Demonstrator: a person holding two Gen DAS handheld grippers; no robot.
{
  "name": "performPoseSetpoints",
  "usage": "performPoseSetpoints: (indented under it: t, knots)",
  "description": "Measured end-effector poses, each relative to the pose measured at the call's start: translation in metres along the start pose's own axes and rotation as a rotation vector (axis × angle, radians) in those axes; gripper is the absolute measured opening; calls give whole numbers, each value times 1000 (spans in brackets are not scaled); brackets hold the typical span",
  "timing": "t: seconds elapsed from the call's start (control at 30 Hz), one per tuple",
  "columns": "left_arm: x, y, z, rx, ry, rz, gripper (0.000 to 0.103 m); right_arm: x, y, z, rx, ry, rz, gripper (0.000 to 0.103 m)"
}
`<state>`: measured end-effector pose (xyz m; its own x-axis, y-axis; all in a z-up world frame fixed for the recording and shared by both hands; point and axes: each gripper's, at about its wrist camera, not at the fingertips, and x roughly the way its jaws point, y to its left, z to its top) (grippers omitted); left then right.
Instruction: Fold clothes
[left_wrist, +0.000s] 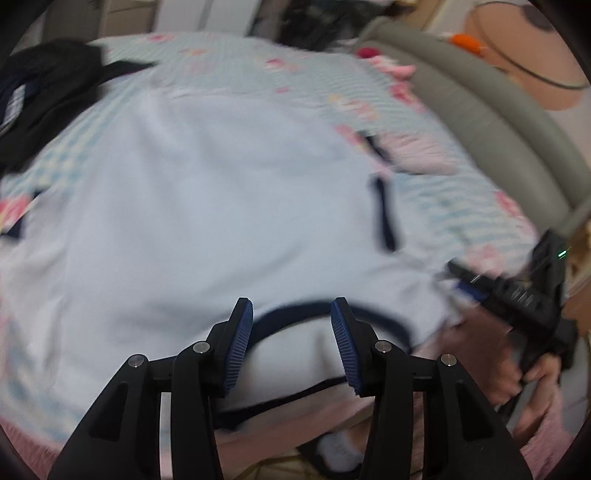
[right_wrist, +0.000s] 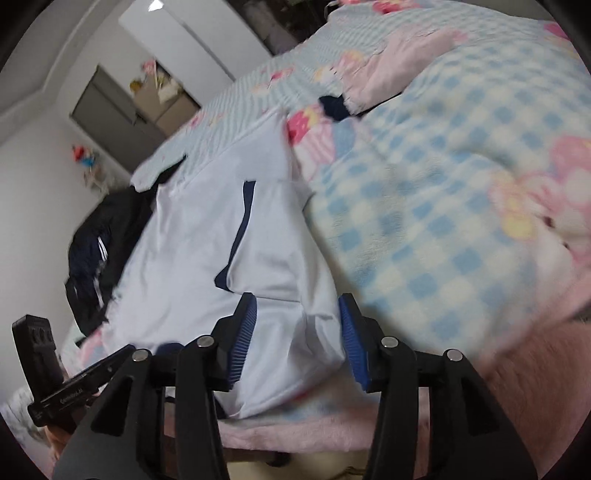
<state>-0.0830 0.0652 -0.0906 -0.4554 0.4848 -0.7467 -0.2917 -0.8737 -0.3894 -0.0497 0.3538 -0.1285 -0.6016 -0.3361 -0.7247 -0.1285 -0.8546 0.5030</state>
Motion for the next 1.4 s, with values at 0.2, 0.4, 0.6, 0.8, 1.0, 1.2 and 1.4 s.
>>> performPoseSetpoints:
  t: [0.2,0.4,0.6,0.8,1.0,1.2,1.4]
  knots:
    - [61,-42,23,49,98,-78,42,11,-3,-18,27,82,16,40]
    - [88,-48,43,-62,93,-147,44,10,-19,-21,68,60,10,36]
    - [110,-64,42,-31,131,-94,8,3,-33,-16,113,41,56,39]
    - [76,-42,57,-53,-4,26,7,12,-11,-7,6,30,27,42]
    - [89,-25,57,-39,90,25,11,26,20,-14,-218,5,-147,20]
    - [52,-55,48,35,-115,118,22,21,20,-15,-234,-21,-168,12]
    - [79,-82,52,148,-17,70,22,19,31,-22,-319,-50,-228,9]
